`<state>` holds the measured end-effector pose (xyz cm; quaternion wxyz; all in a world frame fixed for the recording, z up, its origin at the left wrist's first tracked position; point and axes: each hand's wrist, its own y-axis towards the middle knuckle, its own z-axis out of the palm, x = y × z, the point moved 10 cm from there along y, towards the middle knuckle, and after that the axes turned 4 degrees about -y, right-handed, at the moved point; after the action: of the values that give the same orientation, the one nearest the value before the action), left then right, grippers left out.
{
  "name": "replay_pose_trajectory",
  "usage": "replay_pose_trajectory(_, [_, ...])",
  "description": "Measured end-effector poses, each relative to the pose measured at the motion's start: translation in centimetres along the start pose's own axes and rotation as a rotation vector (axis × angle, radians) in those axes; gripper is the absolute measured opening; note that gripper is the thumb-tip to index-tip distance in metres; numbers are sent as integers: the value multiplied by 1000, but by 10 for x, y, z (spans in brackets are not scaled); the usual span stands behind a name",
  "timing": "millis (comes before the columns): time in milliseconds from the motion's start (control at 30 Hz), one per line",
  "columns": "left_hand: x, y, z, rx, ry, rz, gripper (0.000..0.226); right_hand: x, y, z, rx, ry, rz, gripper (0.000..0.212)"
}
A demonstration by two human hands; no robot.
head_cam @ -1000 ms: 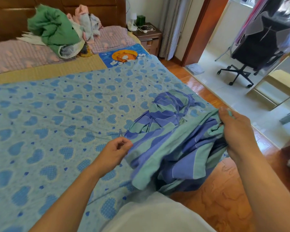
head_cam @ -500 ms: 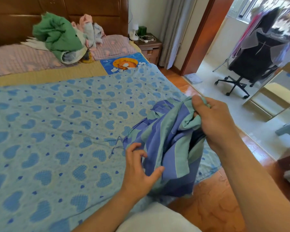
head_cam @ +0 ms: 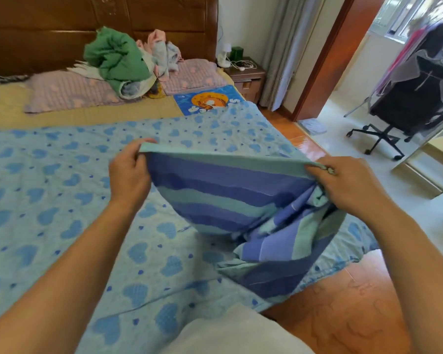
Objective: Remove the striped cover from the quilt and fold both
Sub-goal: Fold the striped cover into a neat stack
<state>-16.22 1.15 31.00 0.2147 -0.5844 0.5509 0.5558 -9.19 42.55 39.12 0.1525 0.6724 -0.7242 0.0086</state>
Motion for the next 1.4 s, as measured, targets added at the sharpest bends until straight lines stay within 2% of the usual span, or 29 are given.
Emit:
replay_pose_trajectory(100, [-46,36,-52,-165,-729,-39,23,37,-18,-13,-261,65,-130,44])
replay_pose_trajectory(133, [-56,30,-58,-162,-844,-28,25,51,-26,-8,-289,121,-177,46])
replay_pose_trajectory(167, [-66,19,-63,-143,-793,19,26,63,-33,5,-250,156,-230,48])
replay_pose_trajectory(233, [-74,-18,-65,-70,-322,250,21,81,-49,52,-41,94,-346,51])
replay_pose_trajectory(267, [-64,-46,-56,30,-32,365,18,77,-61,79,69,7,-380,51])
replay_pose_trajectory(300, [-39,-76,-41,172,252,399,24,68,-77,101,146,-90,-409,48])
replay_pose_trajectory(367, [36,-151,-14,582,671,284,52,42,-119,138,225,-246,-562,32])
replay_pose_trajectory(400, [76,-204,-3,854,805,236,64,28,-153,165,346,-289,-669,21])
replay_pose_trajectory(433, [109,-262,4,1101,876,202,68,10,-195,198,566,-319,-723,20])
replay_pose_trajectory(467, [132,-318,7,1285,928,187,65,-13,-239,227,819,-311,-684,28])
replay_pose_trajectory(500, [147,-363,9,1383,965,171,58,-39,-279,250,1011,-253,-563,38])
replay_pose_trajectory(533, [156,-392,8,1395,987,106,54,-61,-311,266,1113,-215,-458,43])
replay_pose_trajectory(633, [172,-403,-8,1272,1042,-98,51,-128,-371,289,1273,-274,-266,40])
replay_pose_trajectory(700, [181,-386,-22,1189,1106,-163,44,-170,-374,282,1280,-459,-150,13])
replay_pose_trajectory(767, [187,-357,-25,1032,1037,-283,37,-190,-362,283,1271,-627,-160,33])
replay_pose_trajectory(867, [194,-315,-18,679,689,-623,31,-166,-340,294,1330,-725,-215,44])
replay_pose_trajectory(933, [211,-317,-24,408,341,-1024,32,-141,-313,297,1400,-720,-175,41])
replay_pose_trajectory(967, [207,-318,-22,342,156,-1185,30,-134,-284,293,1384,-694,-118,39])
replay_pose_trajectory(1000, [194,-301,-18,309,-31,-1263,29,-121,-238,277,1333,-713,-97,37])
replay_pose_trajectory(1033, [176,-260,-14,266,-206,-1260,28,-98,-171,250,1226,-741,-126,35])
replay_pose_trajectory(1067, [149,-195,-17,211,-351,-1193,28,-54,-83,204,1040,-715,-158,34])
replay_pose_trajectory(1100, [109,-112,-30,105,-467,-1075,28,-6,8,138,802,-591,-82,32])
replay_pose_trajectory(1167, [-22,72,-100,-224,-748,-712,29,101,158,-42,196,-209,36,30])
replay_pose_trajectory(1233, [-197,190,-217,-562,-979,-173,31,183,217,-246,-441,272,36,29])
replay_pose_trajectory(1267, [-282,213,-278,-680,-885,115,28,214,211,-326,-693,469,-61,30])
replay_pose_trajectory(1300, [-355,215,-327,-783,-641,334,26,245,201,-387,-835,527,-199,33])
replay_pose_trajectory(1333, [-409,211,-359,-845,-421,489,33,271,186,-431,-893,500,-310,39])
replay_pose_trajectory(1400, [-467,203,-394,-854,-157,620,51,299,175,-467,-859,245,-359,48])
